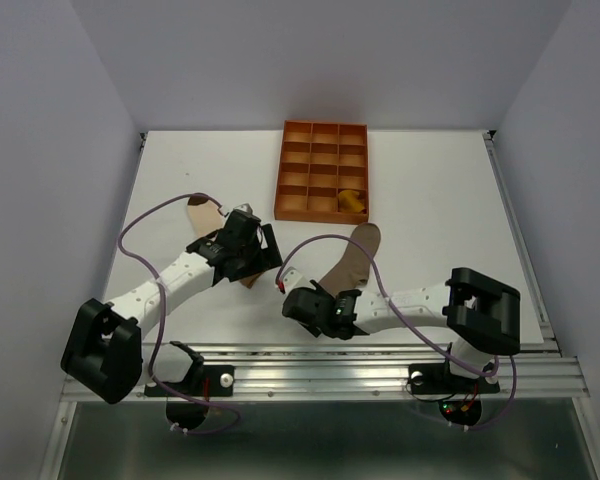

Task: Roll the socks
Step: Roll the sock at the center of the board.

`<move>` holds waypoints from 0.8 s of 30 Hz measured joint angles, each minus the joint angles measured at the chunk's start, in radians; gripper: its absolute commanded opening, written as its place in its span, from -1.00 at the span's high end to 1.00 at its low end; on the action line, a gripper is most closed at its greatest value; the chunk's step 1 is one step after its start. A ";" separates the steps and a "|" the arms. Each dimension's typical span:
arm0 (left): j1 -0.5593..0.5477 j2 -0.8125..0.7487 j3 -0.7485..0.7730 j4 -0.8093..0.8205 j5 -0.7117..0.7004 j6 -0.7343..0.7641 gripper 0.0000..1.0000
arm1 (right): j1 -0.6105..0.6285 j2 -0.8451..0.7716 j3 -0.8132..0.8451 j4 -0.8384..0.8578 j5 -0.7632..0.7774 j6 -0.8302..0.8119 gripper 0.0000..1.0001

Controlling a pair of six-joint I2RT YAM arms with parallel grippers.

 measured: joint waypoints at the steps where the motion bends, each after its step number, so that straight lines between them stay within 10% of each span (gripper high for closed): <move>1: 0.000 0.002 0.000 0.000 0.000 0.000 -0.98 | 0.000 0.002 0.002 0.000 0.001 0.000 0.03; 12: 0.000 0.019 0.000 0.000 0.007 0.000 -0.98 | 0.000 0.020 0.004 0.008 0.009 0.009 0.73; 24: 0.000 0.022 0.000 0.001 0.044 0.017 -0.98 | -0.107 -0.029 0.001 0.009 -0.164 0.087 0.78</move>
